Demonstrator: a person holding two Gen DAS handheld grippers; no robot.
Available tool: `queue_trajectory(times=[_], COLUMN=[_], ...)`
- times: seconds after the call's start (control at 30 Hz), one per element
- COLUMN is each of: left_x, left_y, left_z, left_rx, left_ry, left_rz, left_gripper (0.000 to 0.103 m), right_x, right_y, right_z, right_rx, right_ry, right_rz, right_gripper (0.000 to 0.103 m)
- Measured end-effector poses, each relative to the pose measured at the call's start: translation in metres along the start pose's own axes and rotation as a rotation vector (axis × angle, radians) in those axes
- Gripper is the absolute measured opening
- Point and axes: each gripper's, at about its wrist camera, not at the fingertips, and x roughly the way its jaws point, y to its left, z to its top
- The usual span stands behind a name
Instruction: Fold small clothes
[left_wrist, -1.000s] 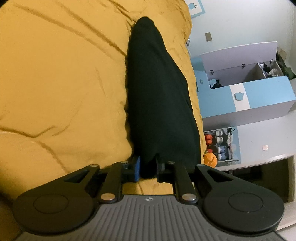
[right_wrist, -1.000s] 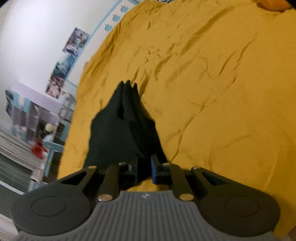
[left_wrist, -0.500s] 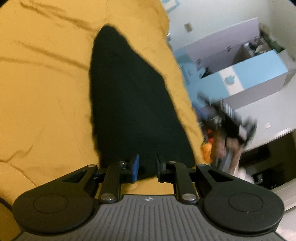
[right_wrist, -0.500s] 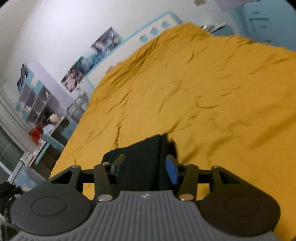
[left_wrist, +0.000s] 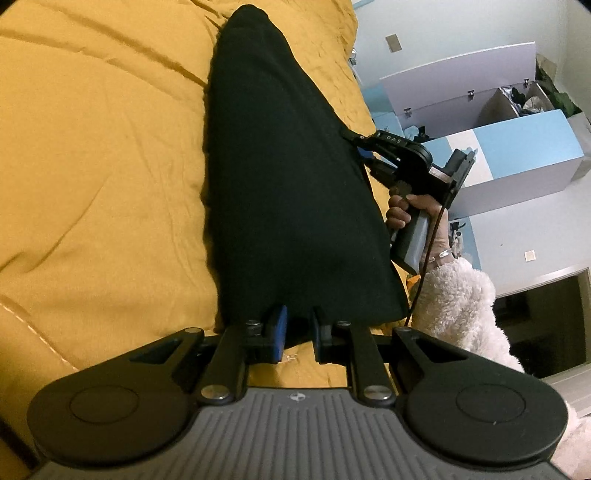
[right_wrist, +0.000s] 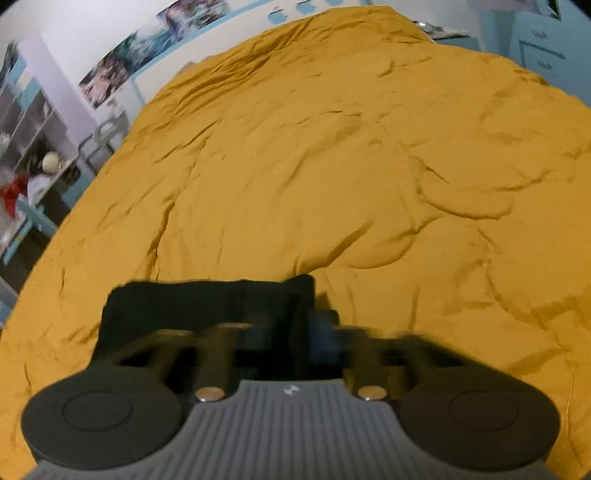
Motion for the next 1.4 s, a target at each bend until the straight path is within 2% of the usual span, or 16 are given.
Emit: queue_trajectory(times=[0.13,0.2,0.3,0.33,0.43,0.5,0.57,0.67,0.77,0.9,0.93,0.97,1.0,1.1,1.4], left_x=[0.001,0.0,-0.001,-0.001,-0.003,-0.003,-0.007,-0.019,-0.026,-0.015,-0.009,-0.002,0.003,0.007,0.006], left_y=[0.004,0.008,0.007,0.006,0.004,0.0,-0.005,-0.028,-0.047,-0.049,-0.047,-0.044,-0.041,-0.039,-0.049], left_z=[0.005,0.005,0.006,0.005,0.006,0.006,0.006,0.006,0.004,0.003,0.001,-0.002,-0.006,-0.015,-0.018], left_rx=[0.005,0.007,0.013,0.02,0.033,0.042,0.05,0.111,0.181,0.229,0.239,0.258,0.281,0.301,0.303], left_ry=[0.002,-0.001,0.004,0.006,0.008,0.008,0.004,-0.049,-0.1,-0.103,-0.092,-0.081,-0.072,-0.091,-0.109], left_rz=[-0.013,-0.021,-0.01,-0.004,0.013,0.024,0.041,0.044,0.056,0.146,0.189,0.235,0.254,0.274,0.299], left_gripper=[0.02,0.019,0.019,0.019,0.019,0.02,0.02,0.021,0.029,0.031,0.031,0.026,0.025,0.025,0.026], right_x=[-0.007,0.007,0.016,0.008,-0.032,-0.071,-0.111,-0.169,-0.204,-0.206,-0.203,-0.199,-0.195,-0.189,-0.184], right_y=[0.018,0.009,-0.005,-0.007,0.001,0.01,0.021,0.043,0.055,0.046,0.041,0.035,0.029,0.017,0.01], right_z=[-0.004,-0.008,-0.011,-0.008,-0.009,-0.019,-0.039,-0.079,-0.122,-0.163,-0.169,-0.176,-0.183,-0.196,-0.197], right_rx=[-0.057,-0.029,0.017,0.027,-0.035,-0.084,-0.133,-0.239,-0.29,-0.255,-0.242,-0.225,-0.22,-0.185,-0.149], right_ry=[-0.06,-0.003,0.02,0.006,-0.07,-0.101,-0.113,-0.142,-0.147,-0.087,-0.072,-0.06,-0.059,-0.051,-0.065], right_rz=[-0.082,-0.111,-0.091,-0.086,-0.093,-0.048,-0.012,0.021,0.037,0.001,-0.021,-0.058,-0.086,-0.071,-0.053], right_gripper=[0.006,0.008,0.019,0.03,0.031,0.031,0.031,0.031,0.031,0.031,0.028,0.023,0.021,0.021,0.021])
